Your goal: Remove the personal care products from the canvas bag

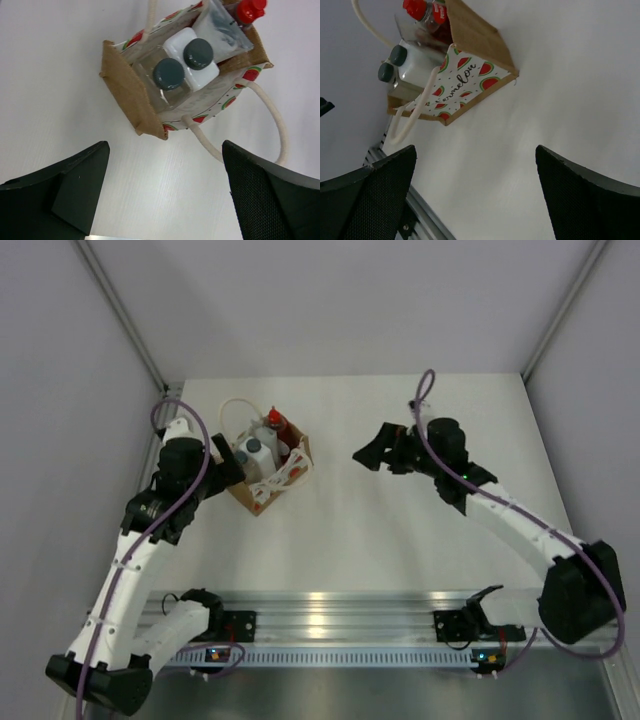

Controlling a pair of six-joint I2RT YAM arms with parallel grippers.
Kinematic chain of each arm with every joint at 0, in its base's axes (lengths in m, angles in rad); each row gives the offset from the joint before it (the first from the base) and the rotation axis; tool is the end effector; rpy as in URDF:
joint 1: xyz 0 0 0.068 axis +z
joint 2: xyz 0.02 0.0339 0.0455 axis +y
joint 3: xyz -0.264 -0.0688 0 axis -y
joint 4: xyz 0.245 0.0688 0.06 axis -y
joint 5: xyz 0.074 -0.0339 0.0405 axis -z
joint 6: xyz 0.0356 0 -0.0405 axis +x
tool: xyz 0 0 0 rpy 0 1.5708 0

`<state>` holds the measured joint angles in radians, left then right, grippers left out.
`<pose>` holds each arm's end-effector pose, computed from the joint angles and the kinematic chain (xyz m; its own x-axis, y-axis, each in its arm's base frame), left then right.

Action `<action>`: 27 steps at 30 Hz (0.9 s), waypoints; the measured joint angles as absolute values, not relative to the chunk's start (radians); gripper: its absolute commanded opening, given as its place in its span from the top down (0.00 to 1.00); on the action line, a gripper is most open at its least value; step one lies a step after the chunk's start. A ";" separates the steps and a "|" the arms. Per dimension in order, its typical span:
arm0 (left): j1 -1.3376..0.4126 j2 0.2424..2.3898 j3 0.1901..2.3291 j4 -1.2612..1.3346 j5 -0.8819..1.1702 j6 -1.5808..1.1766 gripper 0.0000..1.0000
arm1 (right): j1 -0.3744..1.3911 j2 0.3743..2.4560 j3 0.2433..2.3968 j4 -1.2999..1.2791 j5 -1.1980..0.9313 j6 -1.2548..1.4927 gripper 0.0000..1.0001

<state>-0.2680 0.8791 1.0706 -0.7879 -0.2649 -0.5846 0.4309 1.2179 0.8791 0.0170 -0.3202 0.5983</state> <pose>0.1667 -0.0361 0.3615 -0.4774 -0.4212 -0.7711 -0.2600 0.9060 -0.3340 0.2516 0.1280 0.3023 -0.6136 0.3063 -0.7278 -0.3899 0.6840 0.6166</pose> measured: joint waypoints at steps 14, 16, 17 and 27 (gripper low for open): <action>-0.268 1.097 1.248 -0.762 -0.196 -0.595 0.09 | 0.678 1.734 1.412 0.012 -0.138 0.568 0.19; -0.268 1.118 1.269 -0.762 -0.206 -0.608 0.10 | 0.675 1.816 1.473 0.013 -0.123 0.566 0.24; -0.268 1.127 1.280 -0.763 -0.207 -0.610 0.10 | 0.675 1.845 1.490 0.010 -0.121 0.566 0.24; -0.300 1.250 1.356 -0.757 -0.219 -0.603 0.14 | 0.669 2.059 1.557 0.007 -0.175 0.543 0.48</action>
<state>-0.3000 1.2495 1.3560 -0.7570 -0.2188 -0.6025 0.6689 2.0586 1.5570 0.0067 -0.1753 0.5434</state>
